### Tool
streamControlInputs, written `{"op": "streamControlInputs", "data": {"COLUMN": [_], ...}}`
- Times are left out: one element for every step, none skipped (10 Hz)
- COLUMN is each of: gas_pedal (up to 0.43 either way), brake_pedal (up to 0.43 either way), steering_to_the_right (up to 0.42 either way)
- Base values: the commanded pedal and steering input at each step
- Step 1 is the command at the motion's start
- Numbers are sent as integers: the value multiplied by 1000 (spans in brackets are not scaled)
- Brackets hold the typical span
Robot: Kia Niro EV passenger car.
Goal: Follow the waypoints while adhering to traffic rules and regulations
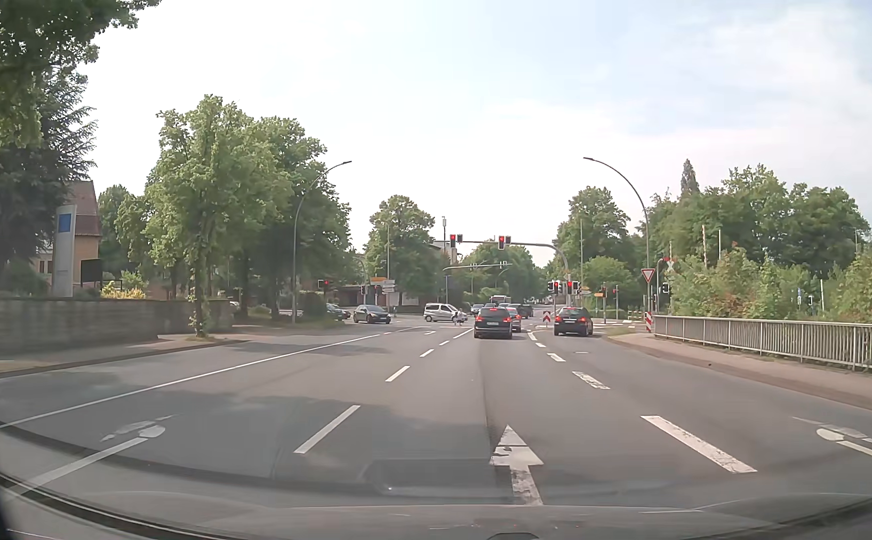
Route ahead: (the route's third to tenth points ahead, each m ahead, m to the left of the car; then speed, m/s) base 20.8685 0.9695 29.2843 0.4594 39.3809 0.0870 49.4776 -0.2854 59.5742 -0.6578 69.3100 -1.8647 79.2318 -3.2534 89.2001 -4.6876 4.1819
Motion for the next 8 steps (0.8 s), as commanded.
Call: {"op": "streamControlInputs", "data": {"gas_pedal": [0, 0, 0, 0, 0, 0, 0, 0], "brake_pedal": [0, 0, 0, 0, 0, 0, 0, 0], "steering_to_the_right": [13, 12, 12, 12, 12, 12, 12, 11]}}
